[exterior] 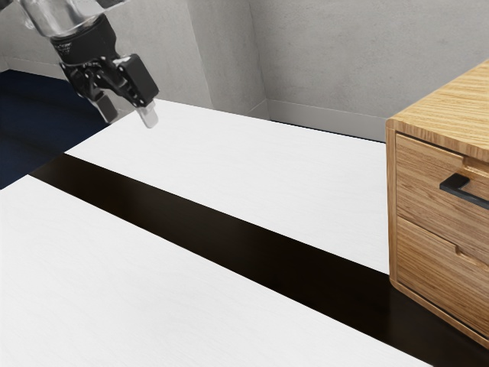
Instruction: Pull the drawer handle with one arm to open the drawer
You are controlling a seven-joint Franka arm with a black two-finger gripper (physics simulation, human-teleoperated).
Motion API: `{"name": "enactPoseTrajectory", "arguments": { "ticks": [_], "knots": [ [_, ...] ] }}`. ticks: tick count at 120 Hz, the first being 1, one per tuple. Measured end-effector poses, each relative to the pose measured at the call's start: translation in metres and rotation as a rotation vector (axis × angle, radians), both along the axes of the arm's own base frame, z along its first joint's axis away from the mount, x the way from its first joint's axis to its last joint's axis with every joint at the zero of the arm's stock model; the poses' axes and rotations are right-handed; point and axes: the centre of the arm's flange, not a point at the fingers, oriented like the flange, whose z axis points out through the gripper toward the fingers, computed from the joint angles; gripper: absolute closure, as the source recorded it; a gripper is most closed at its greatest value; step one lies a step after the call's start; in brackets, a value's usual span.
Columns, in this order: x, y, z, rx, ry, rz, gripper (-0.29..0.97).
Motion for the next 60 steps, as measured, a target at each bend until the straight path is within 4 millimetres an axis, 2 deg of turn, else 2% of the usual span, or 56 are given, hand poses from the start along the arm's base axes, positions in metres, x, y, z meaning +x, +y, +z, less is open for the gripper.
{"name": "enactPoseTrajectory", "arguments": {
  "ticks": [7,18,36,41,44,47,55,60],
  "knots": [
    [0.012,0.001,-0.015,-0.007,0.035,-0.005,0.00],
    [0.018,0.003,-0.024,-0.006,0.060,-0.008,0.00],
    [0.008,0.008,-0.018,0.047,0.072,-0.032,0.00],
    [0.006,0.008,-0.024,0.060,0.061,-0.086,0.00],
    [-0.004,0.005,-0.029,0.067,0.050,-0.129,0.00],
    [-0.018,-0.014,-0.035,0.083,0.029,-0.199,0.00],
    [-0.055,-0.108,-0.047,0.169,-0.052,-0.477,0.00],
    [-0.073,-0.145,-0.043,0.247,-0.124,-0.621,0.00]
  ]
}}
